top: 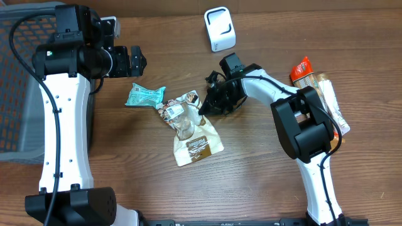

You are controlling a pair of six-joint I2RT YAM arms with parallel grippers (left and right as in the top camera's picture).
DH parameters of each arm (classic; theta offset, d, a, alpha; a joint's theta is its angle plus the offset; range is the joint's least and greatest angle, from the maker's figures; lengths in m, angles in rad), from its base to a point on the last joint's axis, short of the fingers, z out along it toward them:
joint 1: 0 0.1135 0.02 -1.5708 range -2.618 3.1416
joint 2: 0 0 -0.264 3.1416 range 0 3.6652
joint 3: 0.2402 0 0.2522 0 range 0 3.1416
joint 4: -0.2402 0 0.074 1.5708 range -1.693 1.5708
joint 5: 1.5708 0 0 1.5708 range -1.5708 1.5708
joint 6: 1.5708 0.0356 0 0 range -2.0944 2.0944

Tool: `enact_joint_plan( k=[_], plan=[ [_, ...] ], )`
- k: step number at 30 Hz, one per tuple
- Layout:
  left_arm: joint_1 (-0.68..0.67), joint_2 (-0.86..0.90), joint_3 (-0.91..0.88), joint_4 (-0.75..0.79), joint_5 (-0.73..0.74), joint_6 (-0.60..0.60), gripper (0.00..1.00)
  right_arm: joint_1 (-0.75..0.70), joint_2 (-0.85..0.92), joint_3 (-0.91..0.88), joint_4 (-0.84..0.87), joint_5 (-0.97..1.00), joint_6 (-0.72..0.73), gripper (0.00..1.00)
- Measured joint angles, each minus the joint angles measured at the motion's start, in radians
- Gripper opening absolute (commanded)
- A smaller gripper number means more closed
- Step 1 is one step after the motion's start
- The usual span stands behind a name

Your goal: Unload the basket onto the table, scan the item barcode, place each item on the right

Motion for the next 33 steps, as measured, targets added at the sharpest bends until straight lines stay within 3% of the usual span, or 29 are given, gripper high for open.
enact_joint_plan(
  k=[9, 15, 20, 25, 33],
  plan=[
    [0.000, 0.000, 0.000, 0.000, 0.000, 0.000, 1.00, -0.006, -0.006, 0.061, -0.161, 0.088, -0.004, 0.04],
    [0.000, 0.000, 0.000, 0.000, 0.000, 0.000, 1.00, -0.014, -0.087, 0.168, -0.402, 0.369, -0.054, 0.04],
    [0.000, 0.000, 0.000, 0.000, 0.000, 0.000, 1.00, 0.000, -0.176, 0.362, -0.701, 0.576, -0.064, 0.04],
    [0.000, 0.000, 0.000, 0.000, 0.000, 0.000, 1.00, 0.056, -0.227, 0.452, -0.942, 0.936, 0.028, 0.04],
    [0.000, 0.000, 0.000, 0.000, 0.000, 0.000, 1.00, 0.144, -0.179, 0.452, -0.938, 1.162, 0.073, 0.04]
  ],
)
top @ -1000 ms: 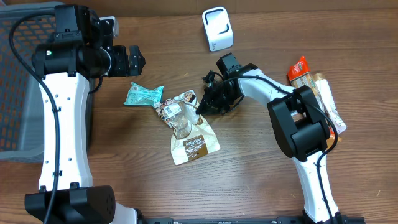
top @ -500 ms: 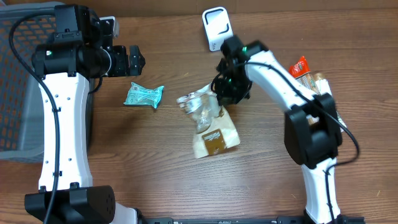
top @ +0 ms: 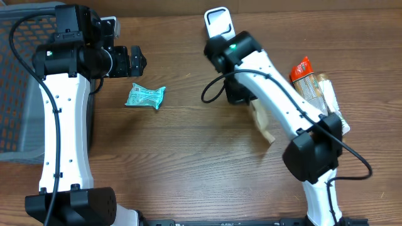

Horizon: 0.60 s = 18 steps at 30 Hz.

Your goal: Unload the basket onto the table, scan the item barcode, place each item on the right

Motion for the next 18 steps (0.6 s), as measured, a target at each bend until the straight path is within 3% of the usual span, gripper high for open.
enact_joint_plan(
  k=[1, 6, 13, 18],
  plan=[
    [0.000, 0.000, 0.000, 0.000, 0.000, 0.000, 1.00, 0.008, 0.019, 0.000, 0.009, -0.002, -0.002, 0.04],
    [0.000, 0.000, 0.000, 0.000, 0.000, 0.000, 0.99, 0.035, 0.122, 0.000, 0.074, -0.031, -0.019, 0.43],
    [0.000, 0.000, 0.000, 0.000, 0.000, 0.000, 1.00, 0.019, 0.147, -0.005, 0.124, -0.074, -0.075, 0.69],
    [0.000, 0.000, 0.000, 0.000, 0.000, 0.000, 1.00, -0.034, 0.147, -0.005, 0.127, -0.109, -0.126, 0.80]
  ],
)
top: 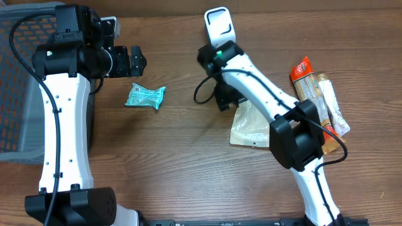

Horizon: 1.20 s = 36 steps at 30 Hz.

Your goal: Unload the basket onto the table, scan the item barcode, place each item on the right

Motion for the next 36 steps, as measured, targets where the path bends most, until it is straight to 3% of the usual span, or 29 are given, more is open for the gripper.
enact_joint_plan(
  k=[8, 12, 19, 23, 31, 34, 36],
  plan=[
    [0.000, 0.000, 0.000, 0.000, 0.000, 0.000, 1.00, -0.105, 0.000, 0.000, 0.046, -0.161, -0.050, 0.77],
    [0.000, 0.000, 0.000, 0.000, 0.000, 0.000, 1.00, -0.249, 0.000, 0.000, 0.043, -0.360, -0.111, 0.79],
    [0.000, 0.000, 0.000, 0.000, 0.000, 0.000, 1.00, -0.463, 0.000, -0.008, -0.050, -0.544, -0.247, 0.82],
    [0.000, 0.000, 0.000, 0.000, 0.000, 0.000, 1.00, -0.474, -0.004, -0.097, -0.056, -0.632, -0.347, 0.86],
    [0.000, 0.000, 0.000, 0.000, 0.000, 0.000, 1.00, -0.448, -0.004, -0.293, 0.064, -0.674, -0.391, 0.93],
    [0.000, 0.000, 0.000, 0.000, 0.000, 0.000, 1.00, -0.450, -0.014, -0.322, 0.092, -0.685, -0.370, 0.87],
    [0.000, 0.000, 0.000, 0.000, 0.000, 0.000, 0.99, -0.449, -0.023, -0.336, 0.118, -0.686, -0.356, 0.66]
  ],
)
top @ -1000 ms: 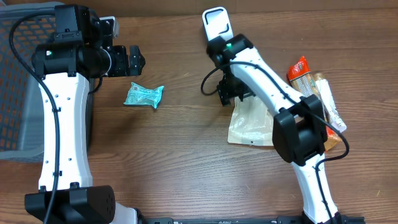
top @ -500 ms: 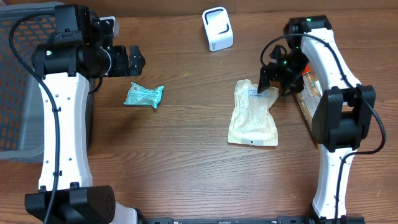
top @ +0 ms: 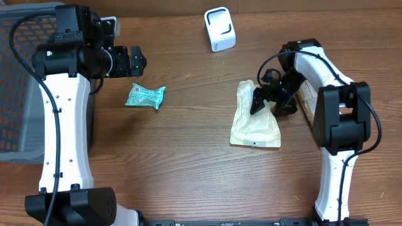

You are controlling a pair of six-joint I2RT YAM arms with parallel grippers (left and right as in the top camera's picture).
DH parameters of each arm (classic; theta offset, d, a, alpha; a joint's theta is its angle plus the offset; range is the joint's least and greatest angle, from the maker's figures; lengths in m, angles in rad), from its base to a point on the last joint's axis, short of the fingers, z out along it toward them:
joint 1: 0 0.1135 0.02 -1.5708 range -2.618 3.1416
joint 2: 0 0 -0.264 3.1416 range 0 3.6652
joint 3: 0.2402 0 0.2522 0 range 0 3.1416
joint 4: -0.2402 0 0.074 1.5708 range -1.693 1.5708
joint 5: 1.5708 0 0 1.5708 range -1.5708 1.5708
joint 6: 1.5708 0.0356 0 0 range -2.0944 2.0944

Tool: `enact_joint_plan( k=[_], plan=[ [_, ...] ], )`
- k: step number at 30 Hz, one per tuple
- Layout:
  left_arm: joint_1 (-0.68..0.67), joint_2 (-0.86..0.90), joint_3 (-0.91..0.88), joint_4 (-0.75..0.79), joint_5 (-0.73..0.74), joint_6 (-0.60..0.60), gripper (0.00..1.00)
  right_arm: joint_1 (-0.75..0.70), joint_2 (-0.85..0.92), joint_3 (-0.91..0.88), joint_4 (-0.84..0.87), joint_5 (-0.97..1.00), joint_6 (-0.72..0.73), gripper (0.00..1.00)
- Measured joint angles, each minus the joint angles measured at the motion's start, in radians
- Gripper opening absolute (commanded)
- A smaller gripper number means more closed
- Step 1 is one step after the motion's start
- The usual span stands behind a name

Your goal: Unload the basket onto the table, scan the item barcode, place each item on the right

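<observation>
A beige pouch (top: 251, 122) lies flat on the table with its plain side up, right of centre. The white barcode scanner (top: 220, 28) stands at the back centre. My right gripper (top: 267, 103) sits low at the pouch's upper right edge, its fingers spread and open, one fingertip (top: 257, 100) over the pouch's corner. At the back left, my left gripper (top: 133, 60) hovers open and holds nothing. Just below it lies a teal packet (top: 145, 96).
A grey mesh basket (top: 16, 81) stands at the far left edge behind the left arm. Several snack packs (top: 311, 72) lie at the right, partly under the right arm. A black cable loops beside the right gripper.
My right arm has swung from near the scanner to the right side. Its gripper now sits open at the pouch's right edge. The pouch lies in about the same spot.
My right gripper first gripped the pouch lying label-up mid-table beside the teal packet. Then the pouch was up near the scanner. Later it lay plain side up right of centre, under the arm. Now the gripper is open beside it. The left arm never moved.
</observation>
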Motion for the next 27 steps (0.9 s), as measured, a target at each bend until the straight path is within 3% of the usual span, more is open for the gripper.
enact_joint_plan(
  k=[3, 7, 15, 20, 27],
  plan=[
    [0.000, 0.000, 0.000, 0.000, 0.000, 0.000, 1.00, 0.005, -0.002, -0.011, 0.035, 0.002, 0.012, 0.26],
    [0.000, 0.000, 0.000, 0.000, 0.000, 0.000, 1.00, 0.020, -0.003, -0.015, 0.048, -0.013, 0.022, 0.08],
    [0.000, 0.000, 0.000, 0.000, 0.000, 0.000, 0.99, 0.035, -0.004, 0.121, -0.050, 0.069, 0.093, 0.04],
    [0.000, 0.000, 0.000, 0.000, 0.000, 0.000, 1.00, 0.097, -0.018, 0.316, -0.209, 0.424, 0.286, 0.04],
    [0.000, 0.000, 0.000, 0.000, 0.000, 0.000, 1.00, 0.354, -0.032, 0.359, -0.256, 0.869, 0.459, 0.04]
  ],
)
